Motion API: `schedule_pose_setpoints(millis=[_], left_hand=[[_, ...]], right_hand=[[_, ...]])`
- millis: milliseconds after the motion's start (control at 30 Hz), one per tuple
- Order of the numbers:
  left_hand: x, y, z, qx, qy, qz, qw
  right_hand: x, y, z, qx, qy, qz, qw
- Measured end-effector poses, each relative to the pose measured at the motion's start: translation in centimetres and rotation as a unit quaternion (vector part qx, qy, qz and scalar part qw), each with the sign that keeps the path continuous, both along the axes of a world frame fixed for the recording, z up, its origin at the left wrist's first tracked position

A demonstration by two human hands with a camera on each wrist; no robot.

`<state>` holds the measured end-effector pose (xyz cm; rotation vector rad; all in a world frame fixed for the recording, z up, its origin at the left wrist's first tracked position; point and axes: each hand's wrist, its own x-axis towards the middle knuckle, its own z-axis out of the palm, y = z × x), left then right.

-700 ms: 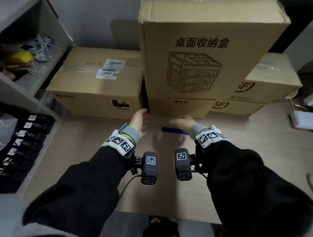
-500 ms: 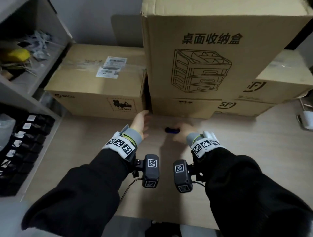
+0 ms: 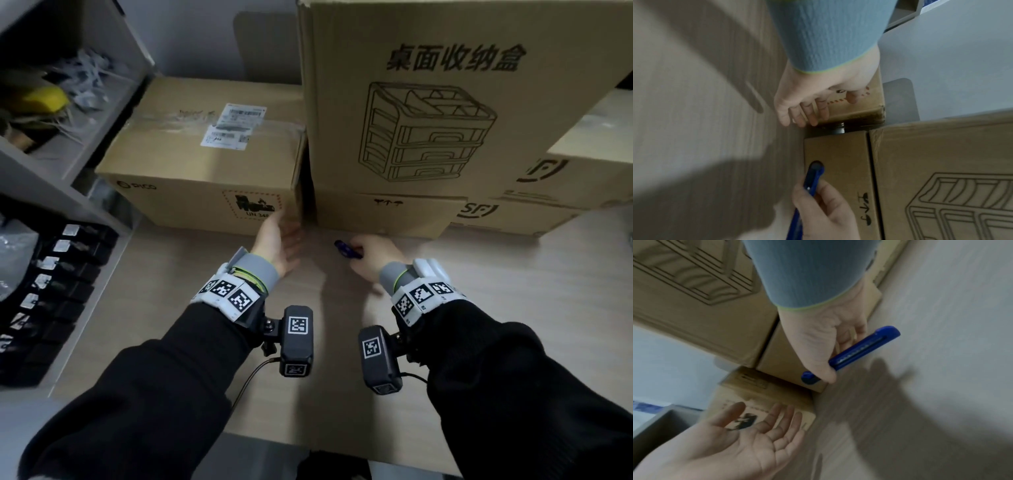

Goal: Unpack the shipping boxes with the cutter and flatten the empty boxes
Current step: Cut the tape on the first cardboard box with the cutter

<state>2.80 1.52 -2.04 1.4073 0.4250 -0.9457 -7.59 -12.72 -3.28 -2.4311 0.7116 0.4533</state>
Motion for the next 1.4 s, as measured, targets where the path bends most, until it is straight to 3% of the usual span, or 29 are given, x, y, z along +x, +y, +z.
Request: schedule_pose_setpoints(millis=[267, 433, 600, 800, 1033, 1200, 1400], left_hand=[[0.7, 1.4, 7.9, -0.061, -0.048, 0.018, 0.997], [1.2, 3.6, 12.9, -0.062, -0.105, 0.053, 0.991], [2.0, 6.5, 14.9, -0.032, -0.146, 0.075, 0.986], [5.8, 9.7, 15.2, 0.024, -0.167, 0.096, 0.981], [13.0, 13.1, 14.2, 0.066, -0.243, 0.065, 0.966], [17.3, 14.4, 12.7, 0.066, -0.227, 0.010, 0.972], [21.1, 15.0, 8.2, 0.074, -0.214, 0.027, 0.974]], right_hand=[[1.8, 1.2, 10.0, 0.082, -0.208, 0.001, 0.975], [3.7, 2.9, 15.1, 0.078, -0.229, 0.026, 0.970], [5.4, 5.2, 17.1, 0.114, -0.192, 0.019, 0.974], [8.1, 8.1, 17.6, 0.120, -0.137, 0.015, 0.983], [13.2, 10.0, 17.1, 0.057, -0.036, -0.064, 0.996], [16.6, 10.5, 15.1, -0.022, -0.021, -0.179, 0.983], [16.5, 10.2, 12.7, 0.055, 0.021, -0.221, 0.973]])
